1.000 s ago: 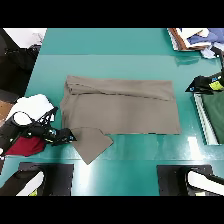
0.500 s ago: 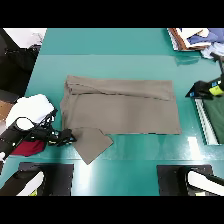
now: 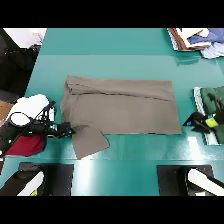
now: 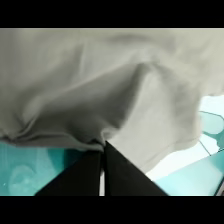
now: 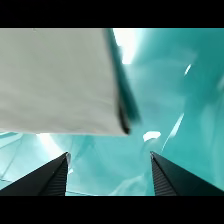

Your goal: Fold the shirts.

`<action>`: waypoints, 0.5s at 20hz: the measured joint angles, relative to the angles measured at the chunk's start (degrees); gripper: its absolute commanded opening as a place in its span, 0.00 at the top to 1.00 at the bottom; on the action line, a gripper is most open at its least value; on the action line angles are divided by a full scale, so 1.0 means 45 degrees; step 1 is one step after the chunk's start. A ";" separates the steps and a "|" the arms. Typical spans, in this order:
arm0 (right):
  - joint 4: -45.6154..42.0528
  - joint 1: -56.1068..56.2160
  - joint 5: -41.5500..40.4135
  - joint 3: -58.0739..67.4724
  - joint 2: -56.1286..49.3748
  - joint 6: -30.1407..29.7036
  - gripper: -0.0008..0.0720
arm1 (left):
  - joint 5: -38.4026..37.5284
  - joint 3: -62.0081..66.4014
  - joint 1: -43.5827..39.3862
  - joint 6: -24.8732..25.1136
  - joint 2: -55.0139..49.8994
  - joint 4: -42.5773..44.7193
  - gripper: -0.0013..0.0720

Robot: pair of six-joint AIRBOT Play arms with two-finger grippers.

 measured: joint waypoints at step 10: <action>0.1734 -0.0185 -0.2511 -0.2331 0.0141 -0.0743 0.92 | -0.0092 0.0423 0.0000 0.0194 0.0024 -0.0024 0.95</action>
